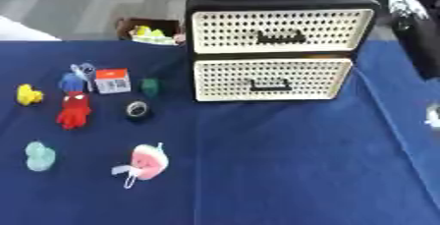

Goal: Pick up objects from table and place into drawer.

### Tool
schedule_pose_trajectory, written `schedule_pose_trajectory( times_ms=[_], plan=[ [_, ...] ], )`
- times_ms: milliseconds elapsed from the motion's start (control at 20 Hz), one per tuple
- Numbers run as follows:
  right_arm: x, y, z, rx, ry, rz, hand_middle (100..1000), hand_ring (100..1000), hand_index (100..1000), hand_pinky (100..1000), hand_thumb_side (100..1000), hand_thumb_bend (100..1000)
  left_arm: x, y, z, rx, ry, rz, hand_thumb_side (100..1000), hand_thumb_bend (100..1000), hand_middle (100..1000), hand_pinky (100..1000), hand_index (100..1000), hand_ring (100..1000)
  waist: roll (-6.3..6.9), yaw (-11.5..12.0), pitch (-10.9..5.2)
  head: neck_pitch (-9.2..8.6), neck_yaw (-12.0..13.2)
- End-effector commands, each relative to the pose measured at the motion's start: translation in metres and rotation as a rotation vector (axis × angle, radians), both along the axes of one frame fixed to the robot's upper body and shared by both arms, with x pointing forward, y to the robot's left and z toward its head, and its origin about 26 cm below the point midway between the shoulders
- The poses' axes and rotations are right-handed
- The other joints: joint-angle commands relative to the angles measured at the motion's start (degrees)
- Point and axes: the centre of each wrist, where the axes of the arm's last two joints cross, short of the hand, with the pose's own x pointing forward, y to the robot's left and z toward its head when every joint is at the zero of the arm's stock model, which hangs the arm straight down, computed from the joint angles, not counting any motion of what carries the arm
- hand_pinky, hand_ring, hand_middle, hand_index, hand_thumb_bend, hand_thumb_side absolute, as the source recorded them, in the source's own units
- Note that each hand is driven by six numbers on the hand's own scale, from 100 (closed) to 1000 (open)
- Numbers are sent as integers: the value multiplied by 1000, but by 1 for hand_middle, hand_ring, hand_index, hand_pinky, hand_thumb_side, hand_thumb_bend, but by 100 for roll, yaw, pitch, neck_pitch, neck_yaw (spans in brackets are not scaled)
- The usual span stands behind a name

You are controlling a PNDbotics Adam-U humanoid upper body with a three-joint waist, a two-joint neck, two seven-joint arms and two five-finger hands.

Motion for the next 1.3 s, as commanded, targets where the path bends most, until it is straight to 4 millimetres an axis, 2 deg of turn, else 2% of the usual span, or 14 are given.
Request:
schedule_pose_trajectory(
  times_ms=[50, 450, 650, 700, 900, 950, 1300],
  plan=[
    [-9, -1, 24, -157, 28, -29, 631, 589, 803, 615, 1000, 100, -3, 1, 8, 27, -26, -5, 972, 100, 579, 430, 820, 516, 5, 10, -142, 61, 56],
    [-19, 9, 62, -398, 201, 38, 537, 508, 798, 527, 1000, 100, -3, 1, 7, 33, -23, -10, 968, 100, 579, 430, 819, 517, 2, 35, -207, 55, 71],
    [-23, 15, 75, -479, 304, 111, 345, 360, 814, 356, 1000, 100, -3, 1, 7, 37, -22, -13, 970, 100, 579, 430, 819, 517, -17, 17, -208, 26, 76],
    [-24, 17, 78, -497, 324, 128, 324, 338, 818, 329, 1000, 100, -3, 1, 7, 38, -21, -14, 970, 100, 579, 430, 819, 517, -20, 4, -207, 18, 75],
    [-26, 25, 86, -558, 415, 178, 130, 144, 818, 107, 1000, 100, -3, 1, 8, 41, -20, -17, 972, 100, 579, 429, 819, 517, -37, -22, -198, -14, 58],
    [-26, 26, 87, -563, 438, 191, 100, 101, 823, 100, 1000, 100, -3, 1, 8, 42, -20, -17, 973, 100, 579, 429, 819, 517, -42, -22, -194, -22, 56],
    [-19, 32, 93, -600, 575, 293, 100, 100, 871, 100, 1000, 100, -3, 1, 8, 46, -18, -19, 975, 100, 579, 429, 819, 516, -66, -14, -172, -53, 77]
  ],
)
